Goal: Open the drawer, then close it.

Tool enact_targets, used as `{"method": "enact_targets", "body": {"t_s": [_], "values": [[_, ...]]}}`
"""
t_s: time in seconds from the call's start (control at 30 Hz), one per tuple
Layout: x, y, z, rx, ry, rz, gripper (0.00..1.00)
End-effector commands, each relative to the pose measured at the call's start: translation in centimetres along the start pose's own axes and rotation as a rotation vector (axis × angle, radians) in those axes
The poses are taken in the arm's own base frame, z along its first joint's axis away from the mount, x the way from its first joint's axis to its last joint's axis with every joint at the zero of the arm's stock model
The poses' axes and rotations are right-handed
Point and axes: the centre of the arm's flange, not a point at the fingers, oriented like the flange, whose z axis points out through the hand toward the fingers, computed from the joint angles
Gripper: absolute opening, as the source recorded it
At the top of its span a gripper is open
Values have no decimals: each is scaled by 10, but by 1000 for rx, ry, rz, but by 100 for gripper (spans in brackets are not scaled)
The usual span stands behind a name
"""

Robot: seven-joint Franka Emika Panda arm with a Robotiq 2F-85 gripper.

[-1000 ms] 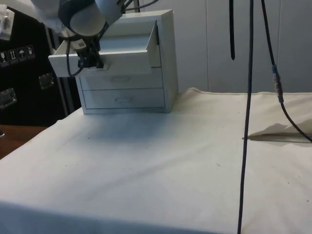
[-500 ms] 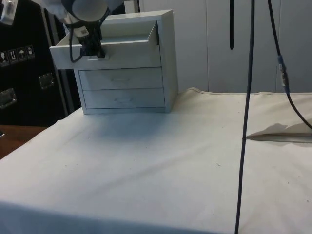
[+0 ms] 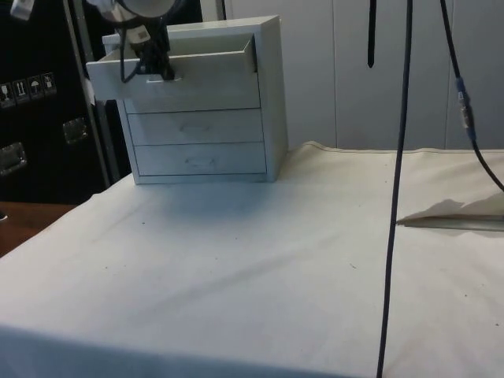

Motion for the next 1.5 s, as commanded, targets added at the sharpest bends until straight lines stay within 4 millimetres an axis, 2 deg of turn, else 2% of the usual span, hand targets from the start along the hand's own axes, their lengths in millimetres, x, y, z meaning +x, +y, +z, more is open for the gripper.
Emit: {"method": "enact_targets", "body": {"t_s": [0.0,0.13,0.17,0.2,0.4,0.43,0.47,0.67,0.7,0.73,0.93,0.97,1.0,1.23,1.27,1.47], "values": [[-2,7,1,-1,18,-7,0],[-5,17,2,7,23,-8,0],[-3,11,1,11,10,-4,0],[-5,19,4,9,23,-9,0],[-8,30,10,20,28,-12,0],[-7,25,6,23,20,-7,0],[-10,33,12,25,30,-14,0],[-12,44,20,35,33,-17,0],[-9,38,14,35,26,-13,0],[-12,46,21,36,34,-17,0],[-14,57,25,45,43,-20,0],[-11,50,20,41,33,-16,0],[-14,58,26,47,44,-22,0],[-16,69,33,56,58,-29,0],[-14,66,29,51,51,-24,0],[-17,79,41,60,65,-36,0]]}}
